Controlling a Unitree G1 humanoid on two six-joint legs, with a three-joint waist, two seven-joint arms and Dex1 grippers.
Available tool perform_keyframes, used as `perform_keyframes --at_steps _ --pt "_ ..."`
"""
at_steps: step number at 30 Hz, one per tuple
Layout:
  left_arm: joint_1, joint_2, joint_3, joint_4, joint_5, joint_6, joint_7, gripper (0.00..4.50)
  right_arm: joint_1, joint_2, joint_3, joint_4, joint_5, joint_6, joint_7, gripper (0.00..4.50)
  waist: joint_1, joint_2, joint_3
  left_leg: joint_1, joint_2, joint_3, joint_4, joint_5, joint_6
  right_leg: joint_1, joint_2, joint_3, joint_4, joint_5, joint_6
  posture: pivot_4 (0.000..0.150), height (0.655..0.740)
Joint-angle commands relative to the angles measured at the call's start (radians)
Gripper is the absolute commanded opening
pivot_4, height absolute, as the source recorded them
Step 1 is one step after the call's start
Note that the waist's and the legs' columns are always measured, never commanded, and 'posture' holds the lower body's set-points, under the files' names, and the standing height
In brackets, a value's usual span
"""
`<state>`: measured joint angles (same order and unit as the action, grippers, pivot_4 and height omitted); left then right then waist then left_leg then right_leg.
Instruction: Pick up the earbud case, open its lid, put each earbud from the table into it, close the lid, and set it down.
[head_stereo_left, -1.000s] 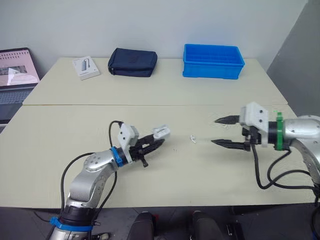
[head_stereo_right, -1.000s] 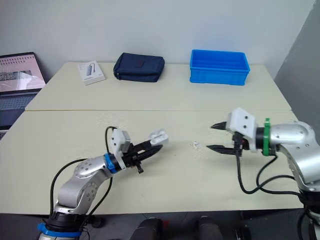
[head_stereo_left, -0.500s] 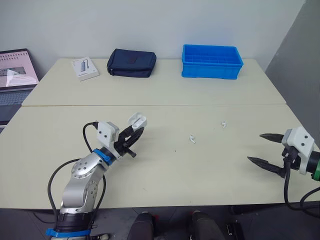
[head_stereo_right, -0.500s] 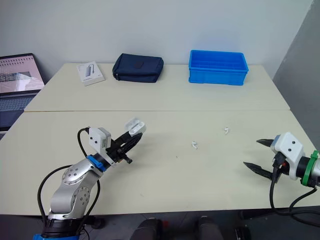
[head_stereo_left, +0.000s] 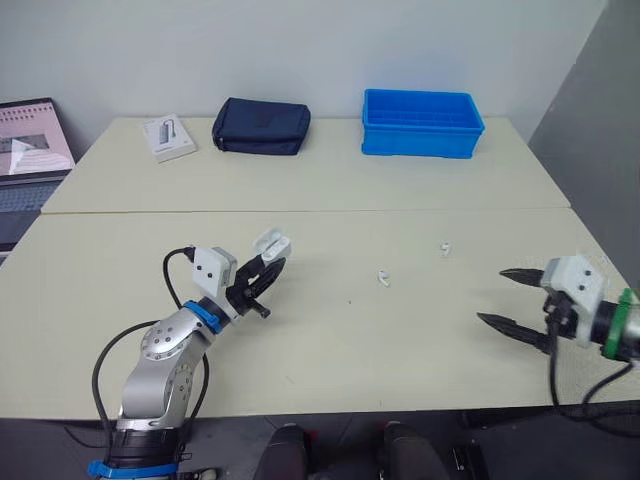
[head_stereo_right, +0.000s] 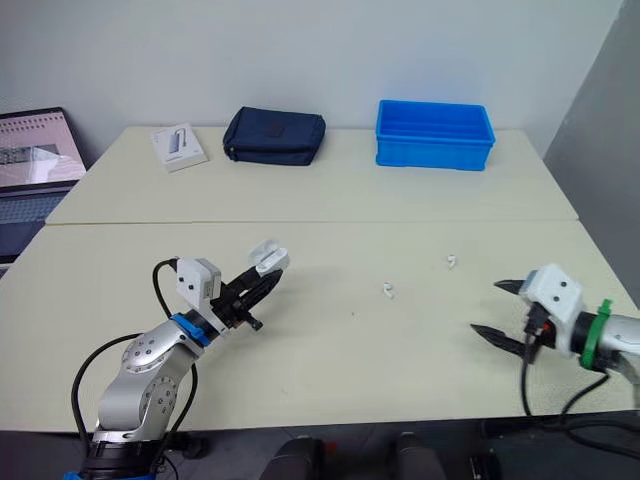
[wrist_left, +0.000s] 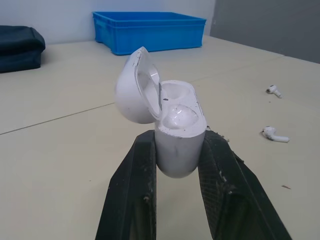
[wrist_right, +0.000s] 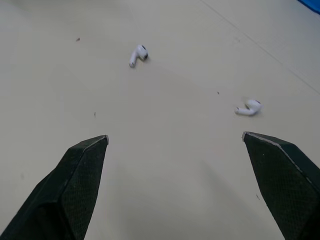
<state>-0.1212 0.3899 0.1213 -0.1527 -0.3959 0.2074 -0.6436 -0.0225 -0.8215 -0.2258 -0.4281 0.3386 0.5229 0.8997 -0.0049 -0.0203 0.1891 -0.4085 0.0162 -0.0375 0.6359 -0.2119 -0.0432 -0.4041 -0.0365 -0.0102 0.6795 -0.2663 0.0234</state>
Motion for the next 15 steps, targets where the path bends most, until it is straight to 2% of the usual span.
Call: perform_keyframes --at_steps 1,6,9,15 --pt "-0.009 0.009 0.002 -0.034 0.0 -0.018 -0.004 0.78 -0.099 0.086 0.12 -0.034 -0.042 0.077 -0.142 4.5 0.001 0.0 0.0 0.0 0.0 0.0 0.0 0.0 0.0 0.0 0.0 0.0 0.0 0.0 0.0 0.15 0.7218" --pt "-0.017 0.008 -0.004 -0.024 0.003 -0.02 -0.008 0.78 -0.218 0.275 0.303 0.017 -0.126 0.143 -0.315 4.5 0.002 -0.001 0.0 -0.001 0.0 -0.001 0.0 0.0 0.0 0.0 0.0 0.0 -0.001 0.0 0.0 0.15 0.7218" --pt "-0.016 0.007 -0.004 -0.023 0.004 -0.021 -0.008 0.78 -0.271 0.401 0.346 0.082 -0.164 0.172 -0.425 4.5 0.002 -0.001 0.0 -0.001 0.0 -0.001 -0.001 0.0 0.0 -0.001 0.0 -0.001 0.0 0.0 0.0 0.15 0.7218" --pt "-0.005 0.005 -0.007 -0.023 0.008 -0.024 -0.009 0.78 -0.322 0.486 0.417 0.225 -0.255 0.121 -0.508 4.5 0.003 -0.001 0.0 -0.001 -0.001 -0.001 0.0 0.0 0.0 -0.001 -0.001 0.0 0.0 0.0 0.0 0.15 0.7218"
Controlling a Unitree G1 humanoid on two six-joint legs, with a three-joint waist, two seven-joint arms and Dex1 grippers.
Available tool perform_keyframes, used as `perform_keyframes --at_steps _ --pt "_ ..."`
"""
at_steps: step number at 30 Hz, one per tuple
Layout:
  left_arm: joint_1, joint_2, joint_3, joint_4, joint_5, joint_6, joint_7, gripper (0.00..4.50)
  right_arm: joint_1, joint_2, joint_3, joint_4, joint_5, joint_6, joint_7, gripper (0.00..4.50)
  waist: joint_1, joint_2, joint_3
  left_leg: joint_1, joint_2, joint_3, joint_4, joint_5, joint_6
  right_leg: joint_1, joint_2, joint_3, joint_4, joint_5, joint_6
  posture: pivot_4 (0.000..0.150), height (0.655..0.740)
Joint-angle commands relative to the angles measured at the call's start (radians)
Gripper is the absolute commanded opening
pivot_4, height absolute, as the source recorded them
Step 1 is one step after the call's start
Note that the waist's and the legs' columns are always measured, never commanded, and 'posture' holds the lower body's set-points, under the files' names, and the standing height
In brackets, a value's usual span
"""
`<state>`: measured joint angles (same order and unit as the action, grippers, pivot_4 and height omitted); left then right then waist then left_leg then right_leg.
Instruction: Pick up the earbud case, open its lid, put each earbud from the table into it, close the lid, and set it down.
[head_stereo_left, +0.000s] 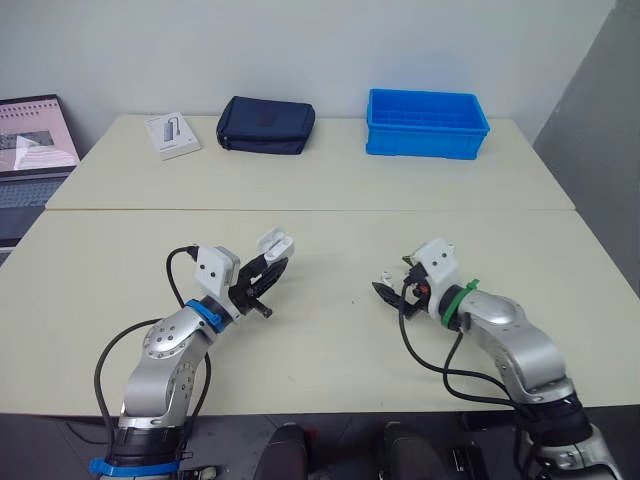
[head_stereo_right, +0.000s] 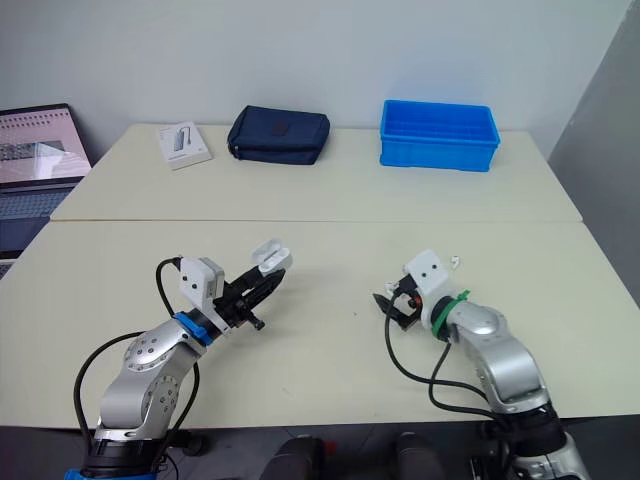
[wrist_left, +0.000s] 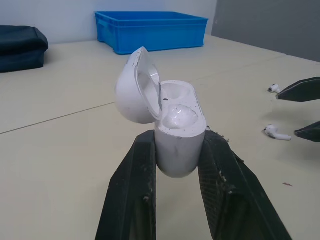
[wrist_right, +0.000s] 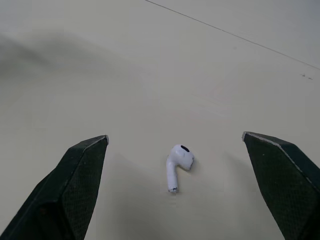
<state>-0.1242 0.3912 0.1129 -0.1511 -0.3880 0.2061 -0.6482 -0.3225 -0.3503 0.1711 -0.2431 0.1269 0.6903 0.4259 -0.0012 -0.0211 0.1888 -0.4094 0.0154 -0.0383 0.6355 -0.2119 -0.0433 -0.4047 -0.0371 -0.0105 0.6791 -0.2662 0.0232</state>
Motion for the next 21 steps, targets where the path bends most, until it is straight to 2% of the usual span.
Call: perform_keyframes --at_steps 1,7,10,18,19,21 --pt "0.0 0.003 0.0 -0.028 0.0 -0.022 -0.004 0.78 -0.024 0.02 0.026 0.054 -0.05 -0.056 -0.037 4.5 -0.001 0.0 0.0 0.0 0.0 0.0 0.0 0.0 0.0 0.0 0.0 0.0 0.0 0.0 0.0 0.15 0.7218" --pt "0.006 0.006 -0.001 -0.029 0.002 -0.021 -0.007 0.78 -0.036 0.055 0.035 0.131 -0.067 -0.118 -0.038 4.5 -0.003 0.0 0.0 0.0 0.001 0.0 0.0 0.0 0.0 0.0 0.001 0.0 0.001 0.0 0.0 0.15 0.7218" --pt "0.005 0.004 -0.004 -0.03 0.003 -0.018 -0.005 0.78 -0.039 0.081 0.031 0.163 -0.069 -0.107 -0.048 3.59 -0.004 0.0 0.0 0.001 0.001 0.0 0.0 0.0 0.0 0.0 0.001 0.0 0.001 0.0 0.0 0.15 0.7218" --pt "0.016 0.007 -0.008 -0.036 0.007 -0.018 -0.004 0.78 -0.024 0.103 -0.014 0.098 -0.02 0.038 -0.041 0.65 -0.001 -0.001 -0.001 0.001 0.001 0.0 0.0 0.0 0.0 0.0 0.001 0.0 0.001 0.0 0.0 0.15 0.7218" --pt "0.018 0.007 -0.008 -0.037 0.007 -0.019 -0.004 0.78 -0.026 0.097 -0.018 0.082 -0.009 0.055 -0.031 0.4 0.0 -0.001 -0.001 0.001 0.001 0.0 0.0 0.0 0.0 0.0 0.001 0.0 0.001 0.0 0.0 0.15 0.7218" --pt "0.023 0.007 -0.008 -0.04 0.007 -0.018 -0.002 0.78 -0.034 0.067 -0.016 0.047 0.014 0.081 0.012 0.41 0.0 -0.001 -0.001 0.0 0.001 0.0 0.0 0.0 0.0 0.0 0.0 0.0 0.001 0.0 0.0 0.15 0.7218"
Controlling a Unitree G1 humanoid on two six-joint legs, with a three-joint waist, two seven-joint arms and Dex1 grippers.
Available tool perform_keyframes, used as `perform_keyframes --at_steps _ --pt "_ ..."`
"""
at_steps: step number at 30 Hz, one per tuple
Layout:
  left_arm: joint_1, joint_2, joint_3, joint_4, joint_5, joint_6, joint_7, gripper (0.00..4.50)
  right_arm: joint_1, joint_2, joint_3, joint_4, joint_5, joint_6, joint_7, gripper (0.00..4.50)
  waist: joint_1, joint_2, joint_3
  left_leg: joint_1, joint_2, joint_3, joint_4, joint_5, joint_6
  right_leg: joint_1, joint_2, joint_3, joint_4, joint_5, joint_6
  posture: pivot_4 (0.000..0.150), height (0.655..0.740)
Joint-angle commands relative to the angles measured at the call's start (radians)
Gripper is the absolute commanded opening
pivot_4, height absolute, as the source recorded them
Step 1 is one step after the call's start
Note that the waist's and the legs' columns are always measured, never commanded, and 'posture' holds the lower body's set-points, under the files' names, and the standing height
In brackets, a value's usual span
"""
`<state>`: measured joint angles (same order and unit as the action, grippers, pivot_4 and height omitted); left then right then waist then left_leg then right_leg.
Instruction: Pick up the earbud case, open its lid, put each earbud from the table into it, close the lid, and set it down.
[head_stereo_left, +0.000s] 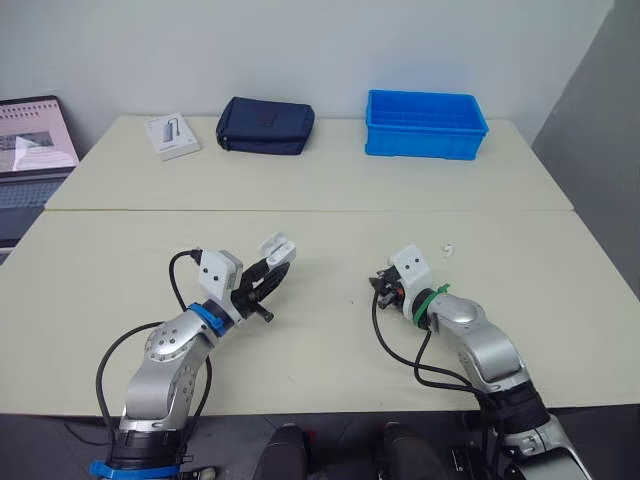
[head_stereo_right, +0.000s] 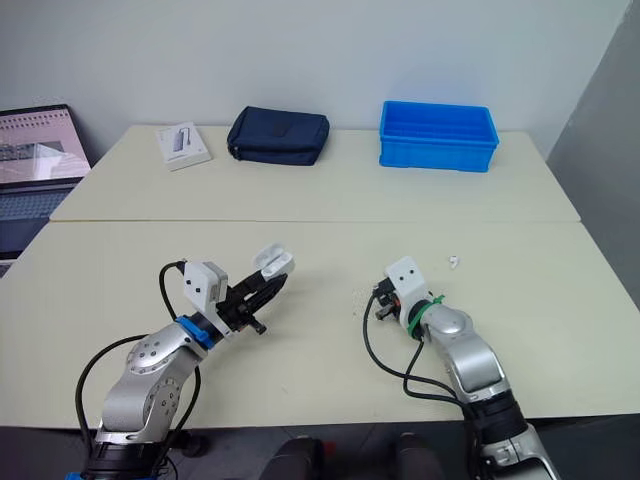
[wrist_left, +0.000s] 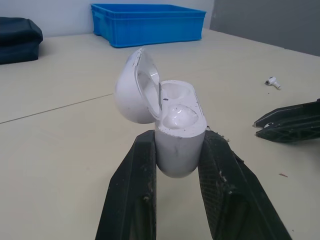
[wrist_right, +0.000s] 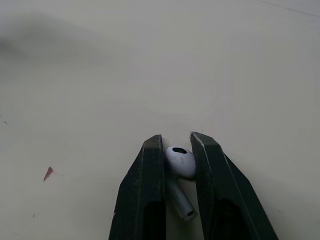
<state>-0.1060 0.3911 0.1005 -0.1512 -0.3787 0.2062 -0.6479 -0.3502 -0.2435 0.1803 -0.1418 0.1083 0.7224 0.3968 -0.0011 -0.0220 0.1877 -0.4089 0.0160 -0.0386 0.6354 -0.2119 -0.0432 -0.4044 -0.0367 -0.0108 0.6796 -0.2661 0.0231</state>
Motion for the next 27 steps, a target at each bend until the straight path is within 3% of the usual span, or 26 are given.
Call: perform_keyframes --at_steps 1,5,9,14,19,27 --pt "0.007 0.006 0.004 -0.043 -0.002 -0.017 -0.002 0.78 -0.01 -0.063 -0.019 -0.072 0.046 0.053 0.075 0.41 0.0 0.0 0.0 0.0 0.0 0.0 0.0 0.0 0.0 0.0 0.0 0.0 0.0 0.0 0.0 0.15 0.7218" --pt "0.02 0.006 0.002 -0.058 -0.003 -0.013 0.002 0.78 -0.037 -0.228 0.008 -0.126 0.079 -0.062 0.29 0.41 -0.001 0.0 0.0 0.0 0.0 0.0 0.0 0.0 0.0 0.0 0.0 0.0 -0.001 0.0 0.0 0.15 0.7218" --pt "0.045 0.009 0.006 -0.08 -0.006 -0.011 0.005 0.78 -0.048 -0.44 0.006 -0.13 0.144 -0.271 0.625 0.41 -0.002 0.0 0.0 0.0 0.0 0.0 0.0 0.0 0.0 0.0 0.0 0.0 -0.001 0.0 0.0 0.15 0.7218" --pt "0.097 0.006 0.005 -0.124 -0.006 0.0 0.015 0.78 -0.025 -0.685 0.021 -0.03 0.154 -0.499 0.986 0.41 -0.002 0.0 0.001 0.0 0.001 0.0 -0.002 0.0 0.0 0.0 0.0 -0.001 -0.003 0.0 0.0 0.15 0.7218" --pt "0.14 0.01 -0.001 -0.161 -0.009 0.011 0.013 0.78 0.003 -0.794 0.085 0.102 0.042 -0.692 1.111 0.41 -0.001 0.0 0.001 0.0 0.001 0.001 -0.001 0.0 0.0 0.0 0.0 0.0 -0.002 0.0 0.0 0.15 0.7218" --pt "0.141 0.01 -0.005 -0.173 -0.005 0.024 0.014 0.78 -0.008 -0.766 0.125 0.235 -0.079 -0.759 1.067 0.41 -0.002 -0.001 0.0 0.001 0.001 0.002 -0.001 0.0 0.0 0.001 0.0 0.0 -0.002 0.0 0.0 0.15 0.7218"
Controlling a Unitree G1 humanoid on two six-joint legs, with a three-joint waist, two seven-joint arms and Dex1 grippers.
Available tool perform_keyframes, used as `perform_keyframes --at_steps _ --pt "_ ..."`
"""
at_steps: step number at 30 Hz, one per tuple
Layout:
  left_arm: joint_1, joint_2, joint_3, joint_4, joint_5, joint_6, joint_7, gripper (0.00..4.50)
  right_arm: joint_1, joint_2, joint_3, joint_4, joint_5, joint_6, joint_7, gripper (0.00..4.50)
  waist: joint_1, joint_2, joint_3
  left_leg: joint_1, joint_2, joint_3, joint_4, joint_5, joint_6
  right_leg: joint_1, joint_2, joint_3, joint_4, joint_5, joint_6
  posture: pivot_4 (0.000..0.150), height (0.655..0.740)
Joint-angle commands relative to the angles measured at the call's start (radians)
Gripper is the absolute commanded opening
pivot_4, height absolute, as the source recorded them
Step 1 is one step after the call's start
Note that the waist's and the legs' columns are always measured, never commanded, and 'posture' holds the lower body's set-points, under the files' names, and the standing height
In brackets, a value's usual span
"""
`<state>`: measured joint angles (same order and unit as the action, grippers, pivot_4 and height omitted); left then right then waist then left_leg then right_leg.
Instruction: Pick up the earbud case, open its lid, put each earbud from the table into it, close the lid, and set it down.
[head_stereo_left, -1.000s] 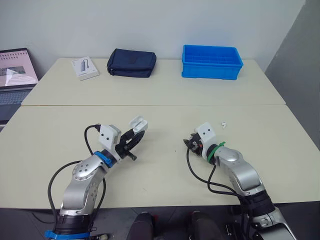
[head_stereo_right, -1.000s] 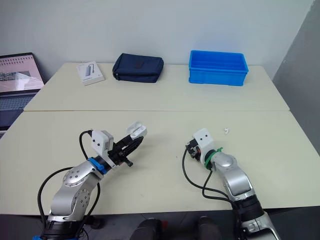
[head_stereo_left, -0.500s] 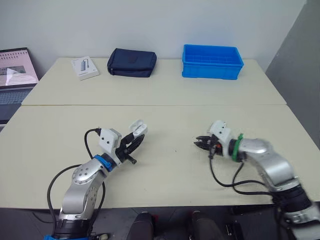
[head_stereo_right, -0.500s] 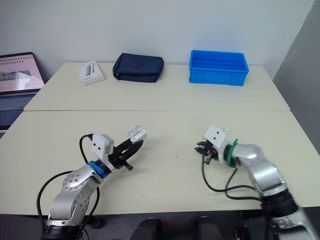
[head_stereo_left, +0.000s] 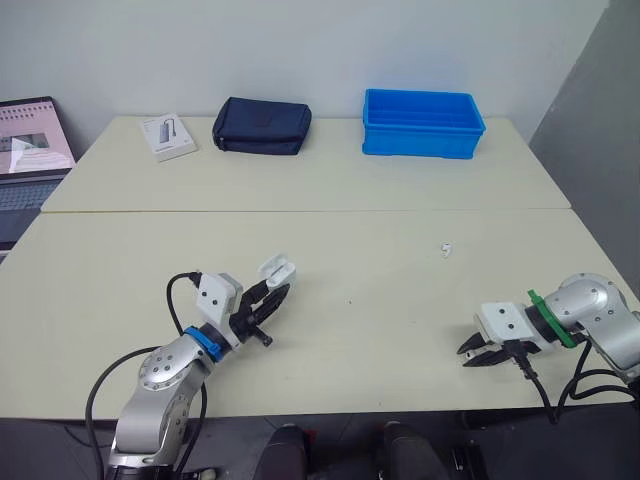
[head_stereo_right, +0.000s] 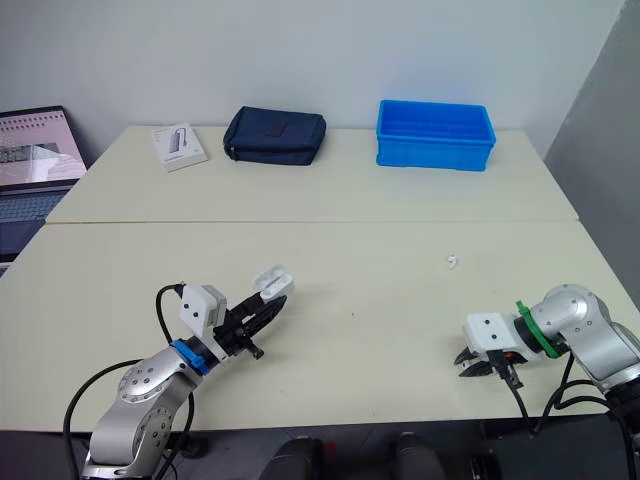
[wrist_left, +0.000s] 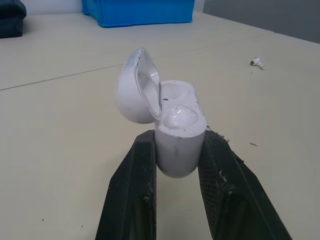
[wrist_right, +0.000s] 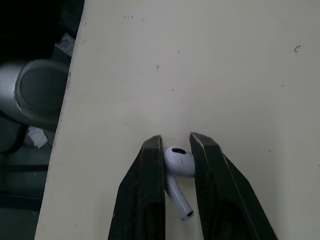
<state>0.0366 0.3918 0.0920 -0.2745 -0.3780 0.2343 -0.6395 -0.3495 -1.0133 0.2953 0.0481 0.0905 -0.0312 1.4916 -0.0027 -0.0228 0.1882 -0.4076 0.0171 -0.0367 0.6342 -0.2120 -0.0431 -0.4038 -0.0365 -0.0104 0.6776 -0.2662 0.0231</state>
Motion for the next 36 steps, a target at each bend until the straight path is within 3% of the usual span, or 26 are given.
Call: perform_keyframes --at_steps 1,5,11,20,25,30,36 --pt "-0.002 0.01 0.003 -0.049 -0.005 -0.003 0.006 0.78 -0.01 0.006 0.011 0.053 -0.066 0.002 -0.029 0.41 0.0 -0.001 -0.001 0.001 0.0 0.0 0.0 0.0 0.0 0.001 0.0 0.0 0.0 0.0 0.0 0.15 0.7218" --pt "-0.001 0.01 0.004 -0.053 -0.004 -0.001 0.008 0.78 -0.015 0.008 0.005 0.085 -0.074 -0.009 -0.027 0.41 0.0 -0.002 -0.001 0.012 0.0 0.0 0.0 0.0 0.0 0.014 -0.001 0.0 -0.004 -0.003 -0.006 0.15 0.7218" --pt "-0.001 0.011 0.002 -0.056 -0.004 0.004 0.01 0.78 -0.024 0.018 0.007 0.121 -0.078 -0.027 -0.027 0.41 0.001 -0.002 -0.001 0.012 0.006 0.001 0.0 0.0 0.0 0.017 -0.002 0.0 -0.009 -0.002 -0.005 0.15 0.7218" --pt "-0.012 0.017 0.0 -0.056 -0.006 0.015 0.013 0.78 -0.034 0.045 -0.01 0.13 -0.071 -0.094 -0.061 3.24 0.001 -0.004 -0.002 0.011 0.008 0.003 -0.001 0.0 0.0 0.018 0.0 0.0 -0.015 0.002 -0.005 0.15 0.7218" --pt "-0.011 0.019 -0.002 -0.059 -0.008 0.02 0.013 0.78 -0.033 0.014 -0.075 0.014 0.004 -0.039 -0.048 3.26 0.001 -0.003 -0.001 0.01 0.009 0.003 -0.002 0.0 -0.001 0.015 0.001 0.0 -0.015 0.003 -0.003 0.15 0.7218" --pt "-0.002 0.018 -0.007 -0.055 -0.007 0.016 0.012 0.78 0.024 -0.076 -0.153 -0.2 0.063 0.148 -0.054 3.26 0.003 0.0 0.0 0.009 0.009 0.003 -0.004 0.0 -0.001 0.014 0.001 0.0 -0.015 0.005 -0.001 0.15 0.7218" --pt "-0.001 0.014 -0.02 -0.05 -0.005 0.019 0.01 0.78 0.057 -0.165 -0.124 -0.47 -0.07 0.51 -0.168 3.26 0.004 0.0 0.0 0.009 0.01 0.003 -0.005 -0.001 -0.002 0.013 0.001 0.0 -0.016 0.004 -0.002 0.15 0.7218"
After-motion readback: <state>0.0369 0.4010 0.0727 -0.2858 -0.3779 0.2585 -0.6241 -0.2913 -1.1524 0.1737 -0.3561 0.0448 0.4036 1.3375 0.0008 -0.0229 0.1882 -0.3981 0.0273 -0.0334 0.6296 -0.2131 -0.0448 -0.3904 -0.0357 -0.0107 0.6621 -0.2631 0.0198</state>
